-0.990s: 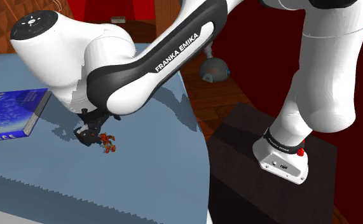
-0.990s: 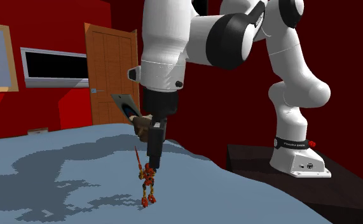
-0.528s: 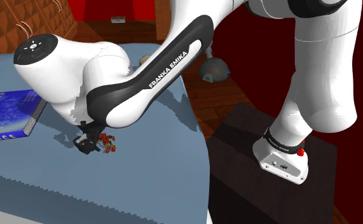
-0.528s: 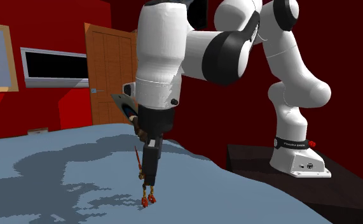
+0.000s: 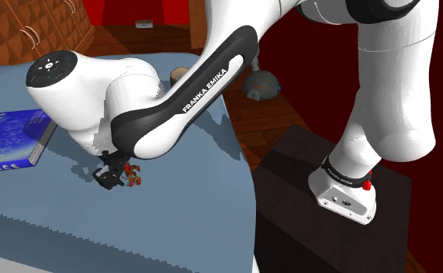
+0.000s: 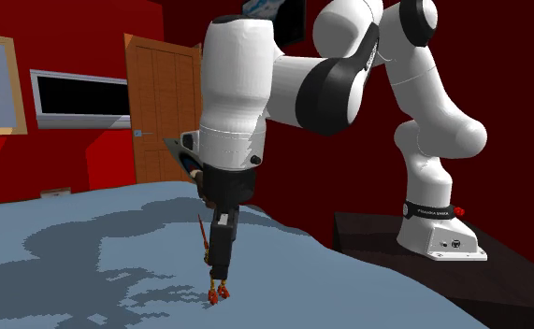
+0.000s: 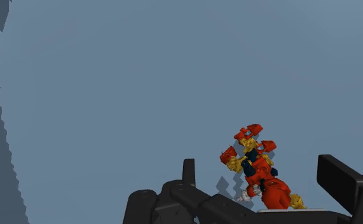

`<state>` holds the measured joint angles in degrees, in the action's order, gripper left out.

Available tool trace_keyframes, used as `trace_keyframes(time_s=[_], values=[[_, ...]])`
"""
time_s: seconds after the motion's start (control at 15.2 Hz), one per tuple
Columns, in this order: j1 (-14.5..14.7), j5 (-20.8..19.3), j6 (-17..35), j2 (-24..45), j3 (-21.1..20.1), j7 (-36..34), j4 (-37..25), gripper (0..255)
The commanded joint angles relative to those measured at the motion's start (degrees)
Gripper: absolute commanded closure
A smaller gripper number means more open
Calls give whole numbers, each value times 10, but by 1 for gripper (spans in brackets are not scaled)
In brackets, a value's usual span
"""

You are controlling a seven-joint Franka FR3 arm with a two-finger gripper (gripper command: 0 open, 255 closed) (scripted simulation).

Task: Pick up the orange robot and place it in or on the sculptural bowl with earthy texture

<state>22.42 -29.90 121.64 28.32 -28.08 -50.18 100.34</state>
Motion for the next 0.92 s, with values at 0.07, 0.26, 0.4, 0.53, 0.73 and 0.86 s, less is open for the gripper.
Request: trace_keyframes(time_s=[0.07,0.26,0.4,0.53,0.73,0.86], values=[[0,0,0,0,0,0,0,255],[0,0,0,0,0,0,0,255],[0,0,0,0,0,0,0,255],[0,0,0,0,0,0,0,255],[-1,3,-5,-4,-2,3,-2,255],[-3,9,-16,-12,-5,8,-6,255]])
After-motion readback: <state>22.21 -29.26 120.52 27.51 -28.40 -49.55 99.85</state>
